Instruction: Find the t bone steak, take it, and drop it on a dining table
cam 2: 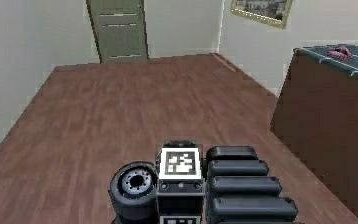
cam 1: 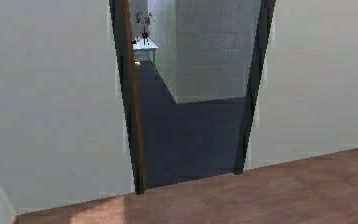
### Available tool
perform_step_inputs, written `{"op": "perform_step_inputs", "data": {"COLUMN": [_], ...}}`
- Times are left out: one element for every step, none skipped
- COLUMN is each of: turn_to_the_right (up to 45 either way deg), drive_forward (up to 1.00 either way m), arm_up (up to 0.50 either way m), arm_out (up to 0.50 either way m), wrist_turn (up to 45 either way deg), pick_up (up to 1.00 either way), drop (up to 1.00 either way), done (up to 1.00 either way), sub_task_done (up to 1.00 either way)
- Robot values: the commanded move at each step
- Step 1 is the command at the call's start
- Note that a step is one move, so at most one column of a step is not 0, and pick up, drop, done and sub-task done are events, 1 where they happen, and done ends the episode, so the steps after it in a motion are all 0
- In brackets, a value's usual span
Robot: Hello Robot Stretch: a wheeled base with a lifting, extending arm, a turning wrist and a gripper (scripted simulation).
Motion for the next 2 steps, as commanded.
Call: {"op": "perform_step_inputs", "data": {"turn_to_the_right": [6.0, 0.0], "drive_forward": [0.00, 0.75], "arm_up": [0.00, 0.00], "arm_out": [0.00, 0.00], "wrist_turn": [0.0, 0.0], "pick_up": [0.00, 0.00], "drop": [0.00, 0.00], "done": [0.00, 0.00], "sub_task_done": [0.00, 0.00]}}
